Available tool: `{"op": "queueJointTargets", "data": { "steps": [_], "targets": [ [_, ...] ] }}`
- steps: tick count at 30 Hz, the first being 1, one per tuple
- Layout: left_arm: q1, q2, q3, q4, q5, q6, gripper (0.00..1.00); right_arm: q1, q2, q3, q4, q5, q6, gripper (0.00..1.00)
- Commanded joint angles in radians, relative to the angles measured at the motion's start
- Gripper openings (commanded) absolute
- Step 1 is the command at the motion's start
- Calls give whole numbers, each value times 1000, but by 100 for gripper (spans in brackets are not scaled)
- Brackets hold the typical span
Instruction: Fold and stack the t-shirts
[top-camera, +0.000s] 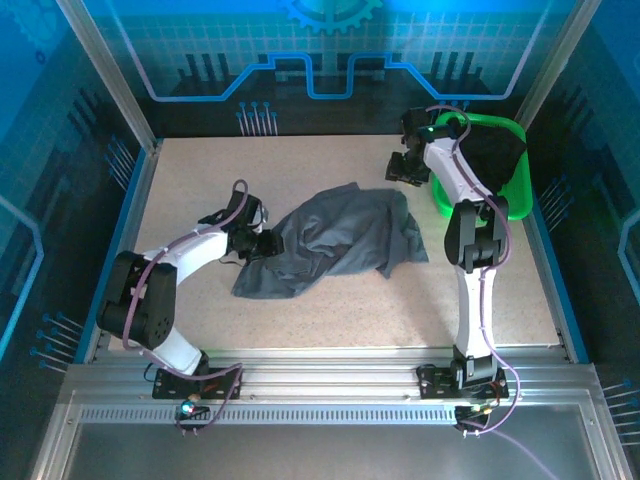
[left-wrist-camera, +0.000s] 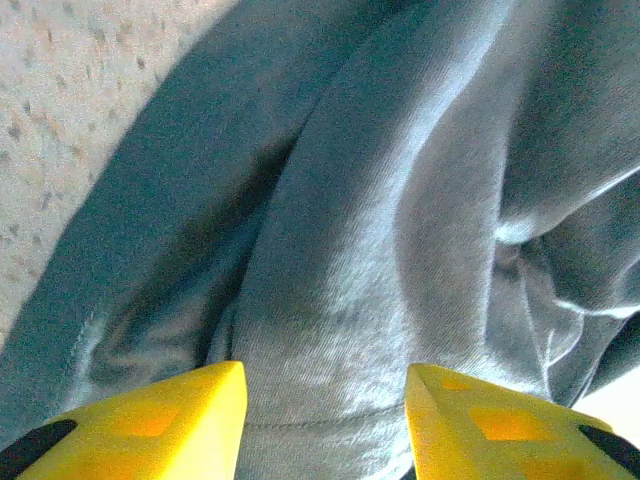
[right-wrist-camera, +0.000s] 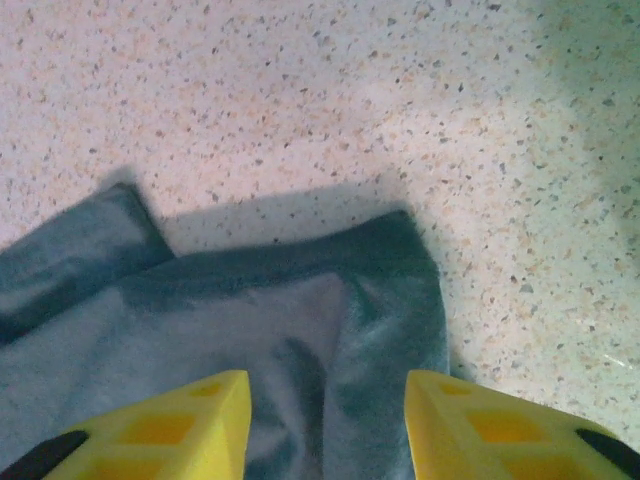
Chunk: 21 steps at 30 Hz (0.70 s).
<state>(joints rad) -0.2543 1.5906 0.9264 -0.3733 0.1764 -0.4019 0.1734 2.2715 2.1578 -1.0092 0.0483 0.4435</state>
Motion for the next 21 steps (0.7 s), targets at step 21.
{"op": "queueJointTargets", "data": {
  "steps": [21],
  "targets": [
    [1,34,-61,55,64,-59,43,100,-392,-418,69,-38,49,47]
  ]
}}
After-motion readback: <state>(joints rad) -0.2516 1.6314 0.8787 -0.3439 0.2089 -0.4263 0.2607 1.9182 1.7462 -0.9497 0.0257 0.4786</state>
